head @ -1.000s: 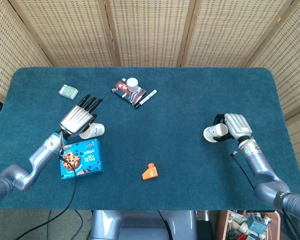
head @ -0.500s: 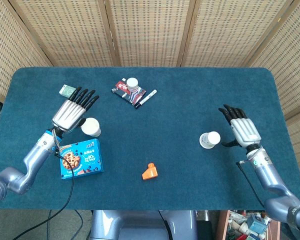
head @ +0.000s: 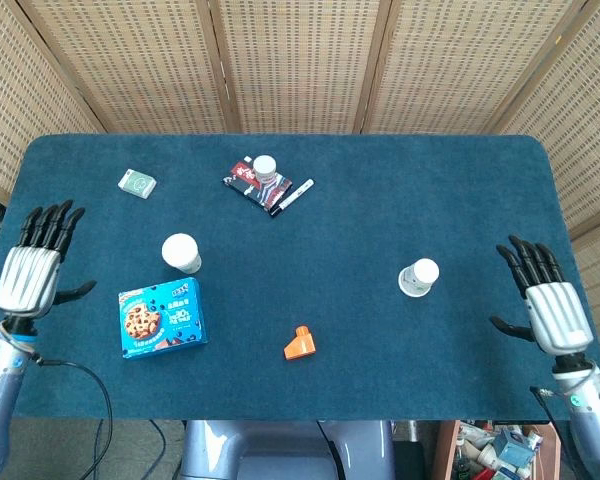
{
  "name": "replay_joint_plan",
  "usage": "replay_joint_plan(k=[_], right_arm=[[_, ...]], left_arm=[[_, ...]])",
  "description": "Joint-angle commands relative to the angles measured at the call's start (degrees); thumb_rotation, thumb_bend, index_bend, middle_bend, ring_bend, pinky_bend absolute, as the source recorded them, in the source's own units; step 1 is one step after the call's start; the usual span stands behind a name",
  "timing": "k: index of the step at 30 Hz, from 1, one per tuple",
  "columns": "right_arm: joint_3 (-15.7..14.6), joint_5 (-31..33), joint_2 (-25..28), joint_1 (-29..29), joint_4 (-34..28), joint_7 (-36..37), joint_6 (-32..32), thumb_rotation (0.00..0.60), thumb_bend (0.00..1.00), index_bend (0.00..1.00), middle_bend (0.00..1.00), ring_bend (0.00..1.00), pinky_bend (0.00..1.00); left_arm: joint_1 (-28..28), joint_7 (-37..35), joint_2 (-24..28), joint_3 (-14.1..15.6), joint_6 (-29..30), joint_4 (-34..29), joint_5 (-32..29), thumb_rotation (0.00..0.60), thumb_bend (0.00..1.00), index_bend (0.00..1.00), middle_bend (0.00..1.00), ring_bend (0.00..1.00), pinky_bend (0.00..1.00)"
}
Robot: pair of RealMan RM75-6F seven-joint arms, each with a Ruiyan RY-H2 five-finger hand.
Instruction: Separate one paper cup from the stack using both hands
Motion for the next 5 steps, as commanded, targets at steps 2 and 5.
replay_joint_plan(k=[2,5], right_arm=[[-1.76,-3.90,-1.83,-5.77,3.52,0.15,8.69,0.600,0.00,0.00,0.00,0.00,0.00],[-1.78,-4.71,-2.48,-7.01,5.06,0.53,11.10,0.600,0.00,0.00,0.00,0.00,0.00]], left_arm=[[6.15,-2.08,0.00,2.80,4.45,-1.52,0.50,0.600,0.06,0.00,0.00,0.00,0.00],[8.12,-1.56,-1.41,2.83,5.98,-0.19,0.57,0.600,0.06,0.00,0.00,0.00,0.00]])
